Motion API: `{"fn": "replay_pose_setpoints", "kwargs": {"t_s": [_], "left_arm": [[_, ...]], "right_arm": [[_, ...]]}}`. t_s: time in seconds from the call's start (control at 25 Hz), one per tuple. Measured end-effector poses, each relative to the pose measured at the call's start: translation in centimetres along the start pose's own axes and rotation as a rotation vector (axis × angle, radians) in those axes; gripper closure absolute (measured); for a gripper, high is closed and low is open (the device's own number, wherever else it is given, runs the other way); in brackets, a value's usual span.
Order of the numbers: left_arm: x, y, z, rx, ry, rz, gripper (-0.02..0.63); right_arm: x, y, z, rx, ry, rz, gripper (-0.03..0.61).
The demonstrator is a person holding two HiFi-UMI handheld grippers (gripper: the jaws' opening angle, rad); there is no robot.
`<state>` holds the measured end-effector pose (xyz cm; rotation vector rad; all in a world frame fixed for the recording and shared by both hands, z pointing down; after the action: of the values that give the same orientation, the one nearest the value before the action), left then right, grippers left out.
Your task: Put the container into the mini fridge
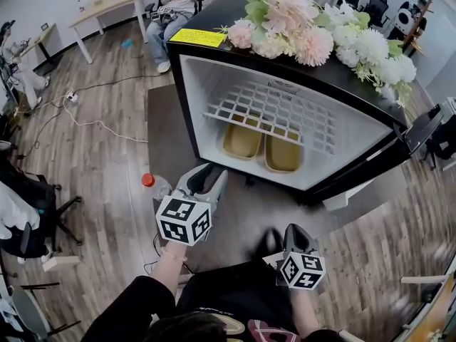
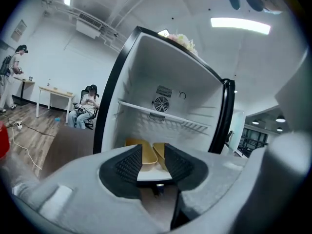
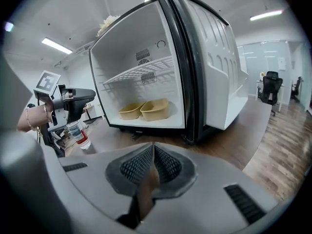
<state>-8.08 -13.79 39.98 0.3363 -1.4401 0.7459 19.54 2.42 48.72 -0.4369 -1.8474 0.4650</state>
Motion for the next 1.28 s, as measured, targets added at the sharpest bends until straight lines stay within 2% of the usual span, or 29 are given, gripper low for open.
{"fn": "replay_pose_setpoints", "kwargs": {"t_s": [0.2, 0.52, 0.68, 0.84, 1.04, 1.28], "left_arm": [[1.3, 2.9, 0.1, 0.020, 0.049, -0.042, 0.466], [5.5, 6.8, -1.2, -0.003, 0.049, 0.043, 0.469], [7.3, 7.4, -1.9, 0.048, 0.064, 0.041, 0.472], [8.2, 7.5, -2.8, 0.071, 0.040, 0.059, 0.480], [9.5, 7.6, -4.6, 0.103, 0.035, 0.093, 0.511], [10.7, 7.6, -5.9, 0.102, 0.033, 0.120, 0.572]], "right_arm": [[0.1, 0.9, 0.7, 0.013, 0.013, -0.029, 0.563], [1.5, 1.2, 2.7, -0.003, 0.015, -0.039, 0.563], [2.5, 0.9, 3.9, -0.041, 0.023, -0.023, 0.561], [3.0, 0.9, 4.8, -0.069, 0.051, -0.017, 0.563], [3.6, 0.7, 5.3, -0.113, 0.034, -0.003, 0.563], [4.2, 0.8, 5.6, -0.166, 0.011, -0.034, 0.569]]}}
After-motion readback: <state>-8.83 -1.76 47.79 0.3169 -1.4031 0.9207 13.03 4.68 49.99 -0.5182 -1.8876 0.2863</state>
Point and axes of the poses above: the fingertips, and each gripper's own axes: y backward along the fingers, z to its left, x out of its underside, the point moved 10 cm from there along y, backward along the fingers, and after that the axes turned 7 degrees about -y, right-handed, at the moved point
